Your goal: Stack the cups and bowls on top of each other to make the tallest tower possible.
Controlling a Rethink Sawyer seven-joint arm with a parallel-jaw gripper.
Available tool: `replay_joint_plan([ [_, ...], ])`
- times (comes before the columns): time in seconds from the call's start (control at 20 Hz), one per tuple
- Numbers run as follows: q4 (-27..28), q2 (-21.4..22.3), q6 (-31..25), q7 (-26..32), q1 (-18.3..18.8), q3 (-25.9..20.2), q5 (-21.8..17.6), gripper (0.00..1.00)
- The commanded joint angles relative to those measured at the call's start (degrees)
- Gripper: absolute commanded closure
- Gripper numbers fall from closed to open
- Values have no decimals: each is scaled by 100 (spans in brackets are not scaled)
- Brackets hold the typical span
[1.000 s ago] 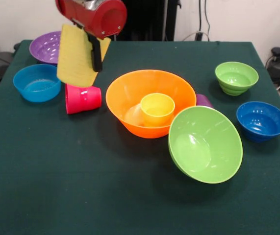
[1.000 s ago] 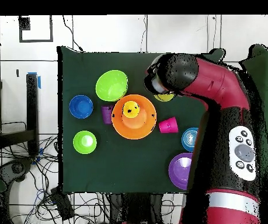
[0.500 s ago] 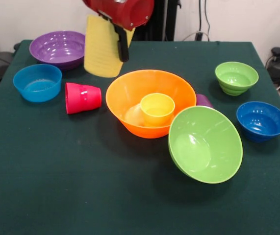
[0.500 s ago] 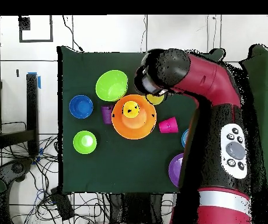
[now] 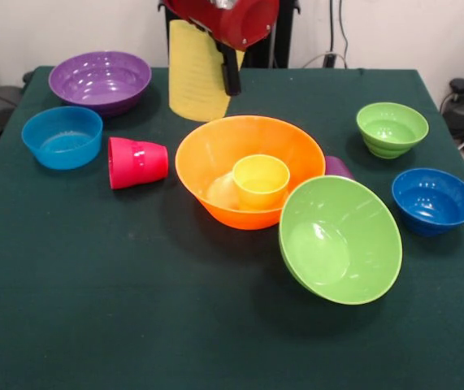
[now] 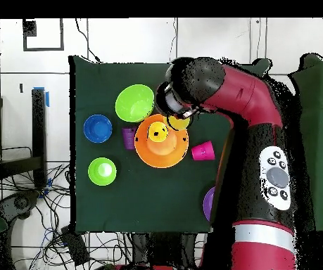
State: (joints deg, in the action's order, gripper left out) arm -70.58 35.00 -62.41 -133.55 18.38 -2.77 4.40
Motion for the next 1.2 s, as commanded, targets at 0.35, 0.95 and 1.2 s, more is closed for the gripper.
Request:
replay_joint_plan([
  [0.35,601,-1148,-938,-1167,-210,-124,376,100],
  [0.95,688,-1315,-947,-1058,-324,-4,590,100],
  [1.2,720,-1316,-1046,-1045,-384,96,623,100],
])
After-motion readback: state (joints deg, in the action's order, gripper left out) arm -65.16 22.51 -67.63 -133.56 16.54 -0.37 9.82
